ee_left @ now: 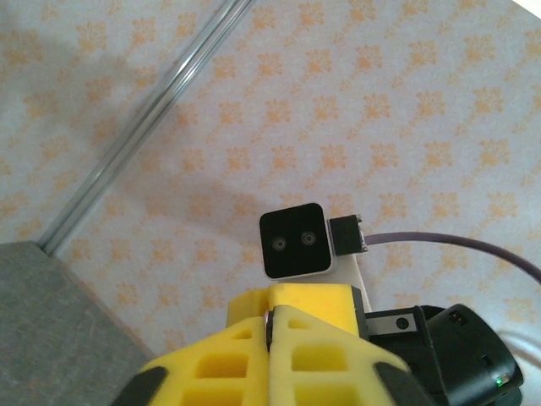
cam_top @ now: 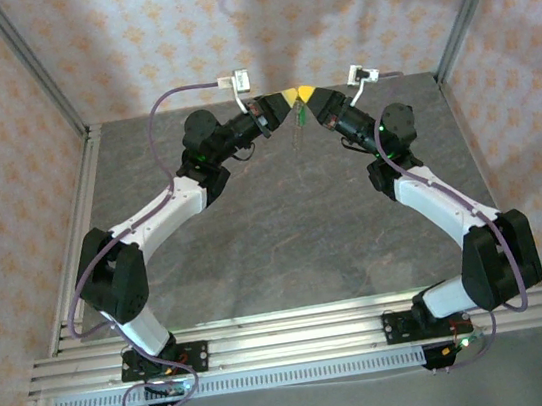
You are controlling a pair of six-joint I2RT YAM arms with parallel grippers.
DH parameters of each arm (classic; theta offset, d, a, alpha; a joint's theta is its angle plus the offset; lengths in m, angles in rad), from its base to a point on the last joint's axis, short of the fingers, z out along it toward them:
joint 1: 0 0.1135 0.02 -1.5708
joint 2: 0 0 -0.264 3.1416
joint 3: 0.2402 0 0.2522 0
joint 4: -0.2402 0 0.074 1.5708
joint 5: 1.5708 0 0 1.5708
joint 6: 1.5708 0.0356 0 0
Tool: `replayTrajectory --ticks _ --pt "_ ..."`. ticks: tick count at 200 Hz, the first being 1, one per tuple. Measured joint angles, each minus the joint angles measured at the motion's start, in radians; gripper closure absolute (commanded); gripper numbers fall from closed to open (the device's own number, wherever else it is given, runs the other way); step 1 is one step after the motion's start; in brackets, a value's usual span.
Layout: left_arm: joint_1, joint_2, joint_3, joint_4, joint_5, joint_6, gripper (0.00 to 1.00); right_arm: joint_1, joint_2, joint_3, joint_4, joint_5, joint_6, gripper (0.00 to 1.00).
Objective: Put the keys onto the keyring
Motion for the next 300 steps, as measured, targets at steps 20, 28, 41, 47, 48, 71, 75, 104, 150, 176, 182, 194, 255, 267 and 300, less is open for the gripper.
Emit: replayTrajectory --ticks 20,28,41,47,48,71,75,104,150,176,182,194,255,267,300 --pt "0.000 0.000 0.005 -0.011 0.000 0.010 1.00 0.000 0.000 0.000 0.000 0.003 -0.004 1.00" --pt "0.000 0.000 0.005 -0.014 0.000 0.014 1.00 0.000 0.000 0.000 0.000 0.003 -0.008 1.00" --pt "0.000 0.000 0.005 -0.021 0.000 0.022 1.00 0.000 0.000 0.000 -0.007 0.003 -0.013 1.00" --pt "0.000 0.000 0.005 -0.025 0.000 0.027 1.00 0.000 0.000 0.000 -0.011 0.005 -0.017 1.00" --pt "0.000 0.000 0.005 -0.025 -0.001 0.028 1.00 0.000 0.000 0.000 -0.012 0.005 -0.018 1.00" --pt "0.000 0.000 0.005 -0.035 -0.008 0.039 1.00 0.000 -0.001 0.002 -0.032 0.011 -0.034 0.99" --pt "0.000 0.000 0.005 -0.037 -0.010 0.040 1.00 0.000 -0.001 0.002 -0.036 0.012 -0.038 1.00" --pt "-0.001 0.000 0.005 -0.050 -0.017 0.053 1.00 0.000 -0.004 0.004 -0.059 0.018 -0.050 0.89" --pt "-0.004 -0.001 0.004 -0.049 -0.018 0.063 1.00 -0.005 -0.004 0.005 -0.094 0.036 -0.056 0.68" --pt "-0.004 -0.001 0.004 -0.050 -0.018 0.070 1.00 -0.008 -0.008 0.005 -0.095 0.035 -0.052 0.71" --pt "-0.004 -0.001 0.004 -0.050 -0.018 0.070 1.00 -0.011 -0.010 0.005 -0.094 0.034 -0.052 0.71" --pt "-0.007 -0.001 0.004 -0.054 -0.018 0.070 1.00 -0.013 -0.017 0.005 -0.093 0.032 -0.051 0.71" --pt "-0.016 -0.001 0.003 -0.076 -0.018 0.070 1.00 -0.035 -0.053 -0.002 -0.052 0.017 -0.029 0.70" --pt "-0.016 -0.001 0.003 -0.077 -0.018 0.071 1.00 -0.035 -0.053 -0.002 -0.052 0.010 -0.029 0.70" --pt "-0.016 -0.001 0.003 -0.080 -0.018 0.074 1.00 -0.039 -0.055 -0.021 -0.049 -0.002 -0.029 0.66"
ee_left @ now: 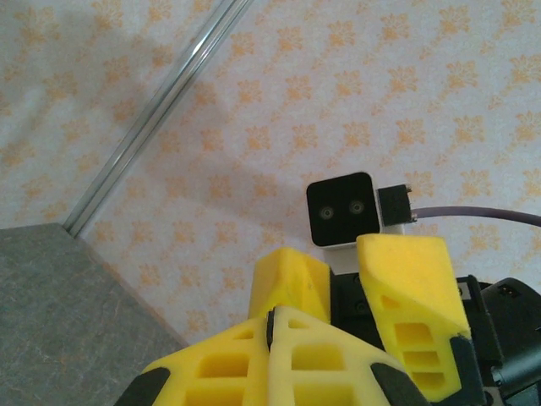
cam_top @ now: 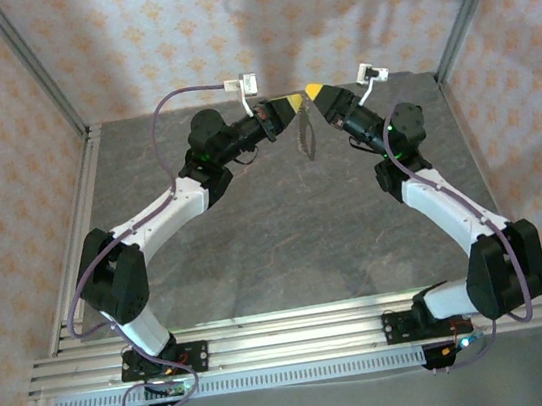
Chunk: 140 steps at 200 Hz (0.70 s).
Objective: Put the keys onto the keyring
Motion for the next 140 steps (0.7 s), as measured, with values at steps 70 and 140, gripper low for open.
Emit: replayTrajectory --ticks 70,140 --pt "0.000 0.000 0.000 -0.007 0.007 0.015 1.00 -0.069 -0.109 -0.113 -0.100 0.027 -0.046 0.61" --pt "0.000 0.000 0.001 -0.008 0.032 0.019 1.00 -0.008 -0.211 -0.153 -0.354 0.061 -0.246 0.56"
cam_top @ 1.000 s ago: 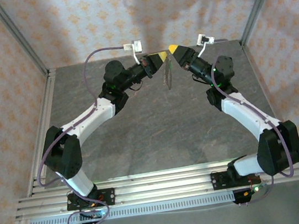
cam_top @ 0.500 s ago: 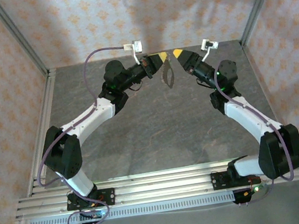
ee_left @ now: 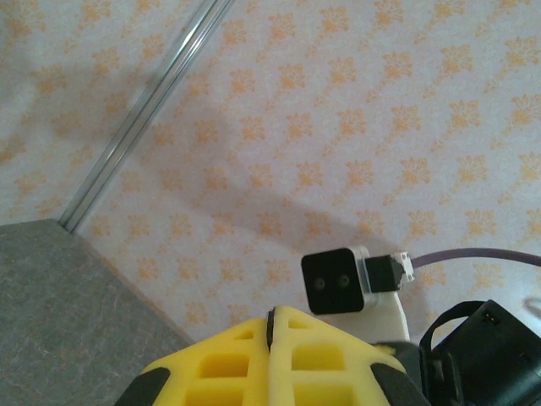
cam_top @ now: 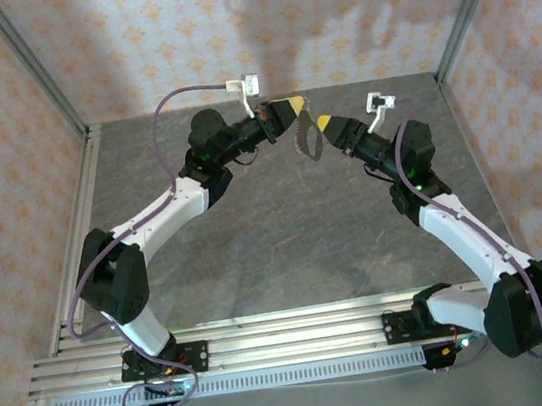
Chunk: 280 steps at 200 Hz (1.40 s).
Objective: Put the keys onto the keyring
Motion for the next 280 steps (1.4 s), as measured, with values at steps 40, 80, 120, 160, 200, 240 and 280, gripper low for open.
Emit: replayTrajectory --ticks 40,80,120,160,200,240,280 --pt "0.000 0.000 0.002 0.000 0.014 0.000 1.00 0.040 -0.002 0.000 -0.081 0.016 -0.082 0.56" --pt "0.000 0.000 0.003 0.000 0.021 0.000 1.00 0.050 0.010 0.006 -0.114 0.029 -0.121 0.56" --pt "0.000 0.000 0.003 0.000 0.022 0.000 1.00 0.050 0.022 0.037 -0.130 0.042 -0.143 0.57" --pt "0.000 0.000 0.003 -0.005 0.027 0.011 1.00 0.031 -0.031 0.063 -0.163 0.048 -0.160 0.58" --pt "0.000 0.000 0.003 -0.012 0.049 0.019 1.00 -0.042 -0.035 0.072 -0.072 0.030 -0.051 0.60" --pt "0.000 0.000 0.003 -0.016 0.071 0.019 1.00 -0.048 0.063 0.079 0.080 -0.029 0.101 0.62" --pt "0.000 0.000 0.003 -0.016 0.078 0.019 1.00 -0.048 0.128 0.089 0.192 -0.087 0.198 0.65"
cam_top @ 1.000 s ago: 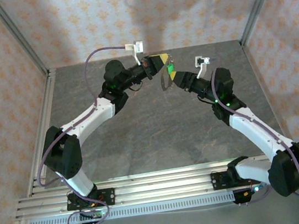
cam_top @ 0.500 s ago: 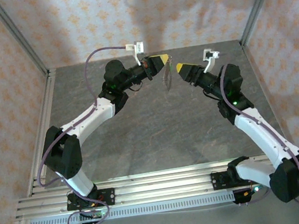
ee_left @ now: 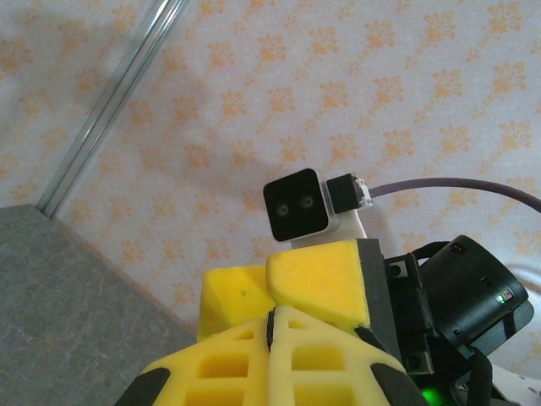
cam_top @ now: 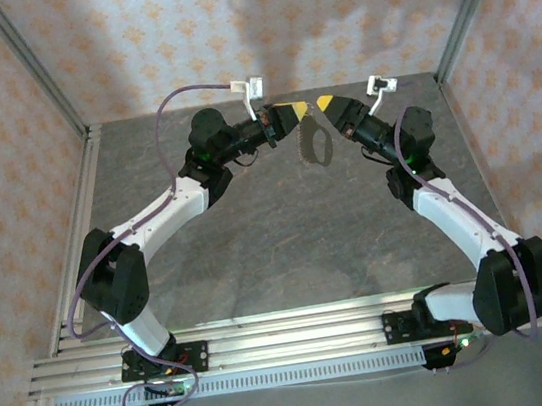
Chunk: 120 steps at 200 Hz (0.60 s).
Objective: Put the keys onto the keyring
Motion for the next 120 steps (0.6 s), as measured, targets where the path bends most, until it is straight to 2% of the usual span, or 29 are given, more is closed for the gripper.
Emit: replayTrajectory --ticks 47,120 --pt "0.000 0.000 0.000 -0.007 0.003 0.000 1.00 0.001 0.011 0.000 0.070 -0.046 0.043 0.67" --pt "0.000 0.000 0.006 -0.014 0.003 0.000 1.00 0.008 0.013 0.000 0.078 -0.077 0.044 0.71"
